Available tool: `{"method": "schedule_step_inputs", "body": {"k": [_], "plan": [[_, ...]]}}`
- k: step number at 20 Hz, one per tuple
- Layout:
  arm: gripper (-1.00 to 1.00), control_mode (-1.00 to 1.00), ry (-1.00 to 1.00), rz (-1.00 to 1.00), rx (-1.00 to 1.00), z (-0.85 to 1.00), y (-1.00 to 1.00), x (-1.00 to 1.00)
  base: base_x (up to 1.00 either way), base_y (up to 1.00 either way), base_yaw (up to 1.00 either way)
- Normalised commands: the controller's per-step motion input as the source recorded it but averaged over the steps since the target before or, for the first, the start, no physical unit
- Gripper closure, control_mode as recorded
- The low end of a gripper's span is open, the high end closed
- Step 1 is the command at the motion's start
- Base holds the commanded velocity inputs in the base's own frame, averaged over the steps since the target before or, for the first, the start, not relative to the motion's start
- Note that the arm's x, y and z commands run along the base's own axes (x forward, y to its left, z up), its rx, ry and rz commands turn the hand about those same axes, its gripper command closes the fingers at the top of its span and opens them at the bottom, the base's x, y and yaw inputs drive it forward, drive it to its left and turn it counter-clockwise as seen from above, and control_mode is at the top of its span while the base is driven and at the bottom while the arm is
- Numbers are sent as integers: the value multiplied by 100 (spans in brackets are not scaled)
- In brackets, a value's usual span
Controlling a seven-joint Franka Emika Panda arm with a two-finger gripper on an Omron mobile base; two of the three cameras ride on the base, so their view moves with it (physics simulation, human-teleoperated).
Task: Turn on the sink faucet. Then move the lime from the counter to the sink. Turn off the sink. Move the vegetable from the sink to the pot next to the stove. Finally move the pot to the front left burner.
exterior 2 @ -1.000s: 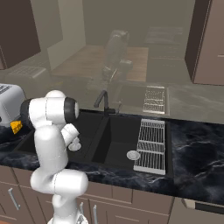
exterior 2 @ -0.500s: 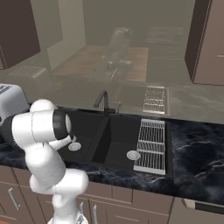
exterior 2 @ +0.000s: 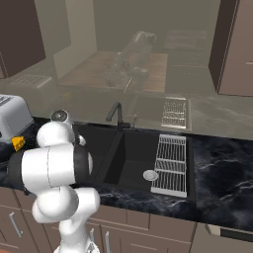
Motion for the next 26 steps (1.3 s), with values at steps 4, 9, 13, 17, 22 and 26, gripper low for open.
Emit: {"method": "schedule_step_inputs", "body": {"k": [4,9,13,17,22,26], "plan": [[100,-100,9,0,0,100,15,22,0,0,0],[100,-100,6,1,-1,88,14,3,0,0,0],[100,-100,0,7,-9,24,6,-25,0,0,0],[100,-100,-11,18,-7,-5,-20,-63,0,0,0],[100,-100,-26,25,-1,-21,-46,-65,0,0,0],[100,-100,-8,10,3,-3,-45,-33,0,0,0]]}}
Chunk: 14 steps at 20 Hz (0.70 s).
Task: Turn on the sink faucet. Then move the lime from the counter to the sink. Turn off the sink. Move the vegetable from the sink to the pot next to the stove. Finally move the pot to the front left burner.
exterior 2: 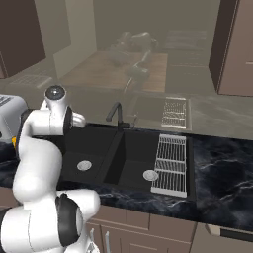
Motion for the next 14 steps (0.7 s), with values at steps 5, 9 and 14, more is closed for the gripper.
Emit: {"method": "schedule_step_inputs", "body": {"k": [5,9,14], "plan": [[100,-100,-7,25,0,2,-41,-11,0,0,0],[100,-100,0,28,-3,14,-26,-12,0,0,0],[100,-100,-1,37,-12,1,-5,-7,0,0,0]]}}
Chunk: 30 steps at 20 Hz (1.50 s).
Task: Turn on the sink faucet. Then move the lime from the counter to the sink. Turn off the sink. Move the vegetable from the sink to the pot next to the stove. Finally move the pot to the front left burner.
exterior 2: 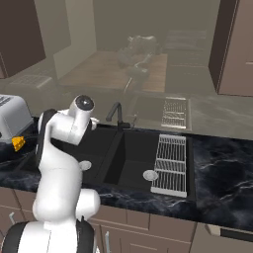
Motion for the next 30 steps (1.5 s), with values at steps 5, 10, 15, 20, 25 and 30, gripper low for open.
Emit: {"method": "schedule_step_inputs", "body": {"k": [5,10,15,20,25,30], "plan": [[100,-100,-6,35,-21,3,0,-19,0,0,0],[100,-100,-18,18,-25,5,0,-51,0,0,0],[100,-100,-11,-4,-13,0,-1,-64,0,0,0],[100,-100,-5,-4,-3,0,0,-5,0,0,0],[100,-100,0,0,0,0,0,0,0,0,0],[100,100,-4,-6,0,0,0,-25,-14,0,-3]]}}
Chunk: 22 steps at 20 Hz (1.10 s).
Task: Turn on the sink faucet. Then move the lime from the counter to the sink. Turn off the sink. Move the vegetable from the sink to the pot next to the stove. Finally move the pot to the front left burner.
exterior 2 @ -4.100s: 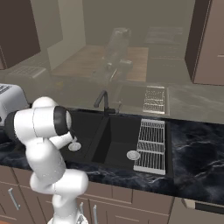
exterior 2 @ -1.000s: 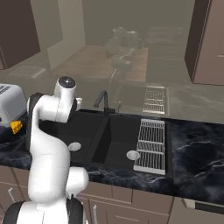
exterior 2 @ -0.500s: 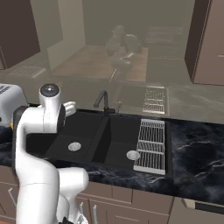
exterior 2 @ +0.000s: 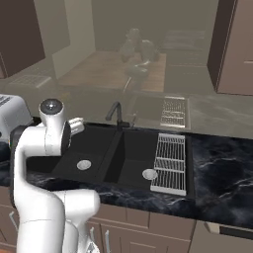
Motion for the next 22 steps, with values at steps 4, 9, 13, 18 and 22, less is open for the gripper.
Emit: {"method": "schedule_step_inputs", "body": {"k": [4,9,13,18,22], "plan": [[100,100,0,0,0,0,0,0,-58,0,-28],[100,100,0,0,0,0,0,0,-28,0,-39],[100,100,0,0,0,0,0,0,-10,-3,-44],[100,100,0,0,0,0,0,0,-1,0,-53],[100,100,0,0,0,0,0,0,-5,-2,-58]]}}
